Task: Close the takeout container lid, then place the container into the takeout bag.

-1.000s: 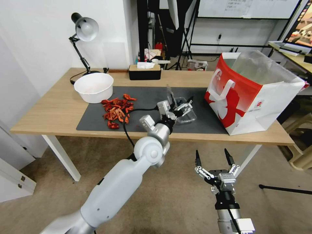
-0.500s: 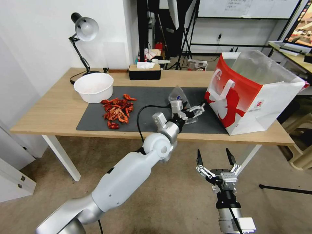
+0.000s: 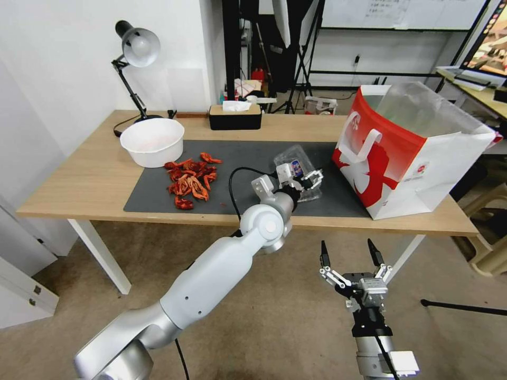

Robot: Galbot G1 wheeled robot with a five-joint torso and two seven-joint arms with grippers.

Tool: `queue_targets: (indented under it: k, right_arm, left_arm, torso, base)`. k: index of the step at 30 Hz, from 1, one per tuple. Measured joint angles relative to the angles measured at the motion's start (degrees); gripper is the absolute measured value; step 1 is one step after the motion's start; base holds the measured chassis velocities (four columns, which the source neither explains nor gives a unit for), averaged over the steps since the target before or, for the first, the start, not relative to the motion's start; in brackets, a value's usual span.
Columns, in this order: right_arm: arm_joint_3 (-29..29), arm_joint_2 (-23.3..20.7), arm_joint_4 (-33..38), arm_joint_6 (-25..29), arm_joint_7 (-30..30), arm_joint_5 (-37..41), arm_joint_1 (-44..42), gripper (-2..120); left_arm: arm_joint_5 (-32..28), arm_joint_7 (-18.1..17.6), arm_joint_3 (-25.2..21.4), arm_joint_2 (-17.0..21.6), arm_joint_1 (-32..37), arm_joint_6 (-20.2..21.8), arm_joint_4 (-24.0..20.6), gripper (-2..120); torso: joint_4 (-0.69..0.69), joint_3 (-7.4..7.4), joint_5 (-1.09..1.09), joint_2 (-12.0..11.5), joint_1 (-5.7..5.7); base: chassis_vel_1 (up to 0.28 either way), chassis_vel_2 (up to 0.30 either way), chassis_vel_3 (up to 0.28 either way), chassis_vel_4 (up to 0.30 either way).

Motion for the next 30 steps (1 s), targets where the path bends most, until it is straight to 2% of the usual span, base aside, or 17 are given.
queue_targets:
  k: [2,3,5,6,8,10,13,14,15,18,19,23,27,30]
  right_arm:
    - [1.4,-1.0,1.0,-1.3,-2.0,4.0,1.0,100]
    - [1.4,-1.0,1.0,-1.3,-2.0,4.0,1.0,100]
    - [2.8,-2.3,2.4,-3.8,-3.9,10.0,2.1,100]
    - [2.8,-2.3,2.4,-3.8,-3.9,10.0,2.1,100]
    - [4.0,-4.1,4.0,-7.0,-4.5,16.6,3.8,100]
    - [4.3,-4.7,4.3,-8.0,-4.5,18.6,4.3,100]
    - [4.9,-8.9,6.4,-14.7,-2.6,33.9,8.1,100]
    - [5.0,-10.0,6.8,-16.5,-1.6,38.5,9.3,100]
    - [5.0,-10.0,6.8,-16.5,-1.6,38.5,9.3,100]
    - [4.6,-13.9,6.3,-23.3,3.0,55.5,15.4,100]
    - [4.6,-13.9,6.3,-23.3,3.0,55.5,15.4,100]
    - [4.0,-16.1,3.7,-28.9,7.9,64.0,21.2,100]
    - [4.1,-16.6,3.1,-33.1,11.2,66.1,23.1,100]
    - [3.5,-17.0,2.4,-35.5,14.1,66.7,25.4,100]
  left_arm:
    - [1.1,-1.5,0.2,0.4,-0.3,2.1,-0.3,38]
    - [1.1,-1.5,0.2,0.4,-0.3,2.1,-0.3,38]
    - [1.7,-2.8,0.6,0.5,-0.6,3.5,-0.4,28]
    - [1.7,-2.8,0.6,0.5,-0.6,3.5,-0.4,28]
    - [1.9,-3.4,0.9,0.5,-0.9,4.1,-0.3,19]
    - [2.0,-3.6,0.9,0.5,-1.0,4.2,-0.2,17]
    - [2.1,-3.7,1.0,0.6,-1.4,4.2,-0.1,1]
    - [2.1,-3.7,1.0,0.7,-1.5,4.2,0.0,0]
    - [2.1,-3.7,1.0,0.7,-1.5,4.2,0.0,0]
    - [2.0,-3.7,1.2,0.9,-1.7,4.2,0.3,0]
    - [2.0,-3.7,1.2,0.9,-1.7,4.2,0.3,0]
    - [1.8,-3.5,2.2,0.6,-2.4,4.0,1.0,0]
    - [1.2,-2.6,3.9,-0.4,-3.7,3.7,2.3,0]
    - [0.8,-2.3,4.3,-0.4,-4.0,3.6,2.6,0]
  torso:
    - [0.0,0.0,0.01,0.0,0.0]
    - [0.0,0.0,0.01,0.0,0.0]
    - [0.0,0.0,0.01,0.0,0.0]
    - [0.0,0.0,0.01,0.0,0.0]
    - [-0.01,0.0,0.01,0.0,0.0]
    - [0.0,0.0,0.0,0.0,0.0]
    - [0.0,0.0,0.0,0.0,0.0]
    - [-0.01,0.0,0.01,0.0,0.0]
    - [-0.01,0.0,0.01,0.0,0.0]
    - [0.01,0.01,0.01,0.0,0.0]
    - [0.01,0.01,0.01,0.0,0.0]
    - [0.02,0.01,0.02,0.0,0.0]
    - [-0.05,0.01,0.0,0.0,0.0]
    - [-0.03,0.01,0.01,0.0,-0.01]
  base:
    - [0.0,0.0,0.0,0.0]
    - [0.0,0.0,0.0,0.0]
    - [0.0,0.0,0.0,0.0]
    - [0.0,0.0,0.0,0.0]
    - [0.0,0.0,0.0,0.0]
    - [0.0,0.0,0.0,0.0]
    - [0.0,0.0,0.0,0.0]
    - [0.0,0.0,0.0,0.0]
    - [0.0,0.0,0.0,0.0]
    - [0.0,0.0,0.0,0.0]
    - [0.0,0.0,0.0,0.0]
    - [0.0,0.0,0.0,0.0]
    - [0.0,0.0,0.0,0.0]
    - [0.0,0.0,0.0,0.0]
